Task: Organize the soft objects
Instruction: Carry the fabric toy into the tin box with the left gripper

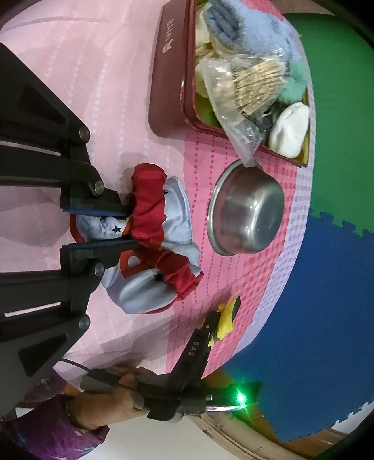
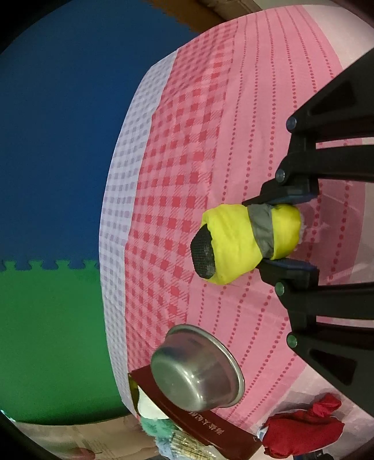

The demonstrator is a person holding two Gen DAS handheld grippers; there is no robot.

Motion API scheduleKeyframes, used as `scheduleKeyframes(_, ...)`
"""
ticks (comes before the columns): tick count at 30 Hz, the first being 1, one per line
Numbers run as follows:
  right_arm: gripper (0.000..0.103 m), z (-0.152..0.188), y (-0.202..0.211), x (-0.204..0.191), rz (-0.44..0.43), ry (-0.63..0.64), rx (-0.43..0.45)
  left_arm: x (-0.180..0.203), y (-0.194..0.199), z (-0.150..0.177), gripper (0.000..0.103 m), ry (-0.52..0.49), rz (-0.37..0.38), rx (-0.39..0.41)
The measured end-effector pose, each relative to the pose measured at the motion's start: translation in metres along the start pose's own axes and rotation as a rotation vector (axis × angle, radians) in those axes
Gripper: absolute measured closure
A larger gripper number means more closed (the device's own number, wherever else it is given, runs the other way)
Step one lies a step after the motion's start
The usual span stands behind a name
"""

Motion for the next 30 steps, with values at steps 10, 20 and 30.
scheduleKeyframes(10,0.073,0.001,-0.001,0.002,0.003,-0.019,-0.007,0.016,0.015,-0.007,0.092,-0.033,0.016,0.041)
scheduleKeyframes(20,0.073,0.001,-0.002,0.004,-0.002,-0.030,-0.012,0.014,0.054,-0.031,0.092,-0.014,0.034,0.115)
scheduleKeyframes(30,0.073,0.001,-0.003,0.002,-0.002,-0.022,-0.018,-0.036,0.096,-0.100,0.092,-0.009,-0.105,0.241)
Point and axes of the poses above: each gripper's, at about its wrist camera, not at the fingertips, and y roughly against the way its jaws point, x to its right, z to its underside, the point moved 1 cm from there along -y, roughly the way its jaws point, and after that the axes turned 6 degrees about y, right-handed, at the moved point
